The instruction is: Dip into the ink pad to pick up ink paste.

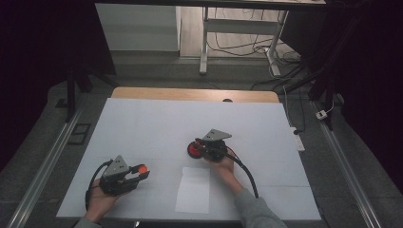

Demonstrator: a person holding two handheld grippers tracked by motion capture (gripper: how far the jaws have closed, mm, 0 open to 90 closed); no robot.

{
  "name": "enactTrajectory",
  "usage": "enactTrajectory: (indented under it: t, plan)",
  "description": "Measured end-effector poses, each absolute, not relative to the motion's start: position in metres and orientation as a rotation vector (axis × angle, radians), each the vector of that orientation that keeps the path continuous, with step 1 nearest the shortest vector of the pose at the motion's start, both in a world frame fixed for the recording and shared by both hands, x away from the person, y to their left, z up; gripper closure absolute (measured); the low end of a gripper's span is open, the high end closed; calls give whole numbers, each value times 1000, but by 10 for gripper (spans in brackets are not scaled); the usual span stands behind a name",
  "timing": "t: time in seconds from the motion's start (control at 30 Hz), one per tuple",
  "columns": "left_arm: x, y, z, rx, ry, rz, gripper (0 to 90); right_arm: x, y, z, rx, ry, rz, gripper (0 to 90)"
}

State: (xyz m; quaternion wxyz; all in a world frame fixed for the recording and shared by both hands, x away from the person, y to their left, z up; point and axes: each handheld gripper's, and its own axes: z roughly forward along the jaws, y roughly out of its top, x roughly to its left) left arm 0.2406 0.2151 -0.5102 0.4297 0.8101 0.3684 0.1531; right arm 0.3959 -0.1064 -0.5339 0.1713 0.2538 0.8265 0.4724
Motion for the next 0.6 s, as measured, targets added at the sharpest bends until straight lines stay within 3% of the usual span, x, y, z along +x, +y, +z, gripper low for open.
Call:
enactTrajectory:
  t: [0.6]
  plan:
    - [242, 216, -510, 2024, 915, 385, 648, 400, -110, -531, 769, 2369, 1408, 719]
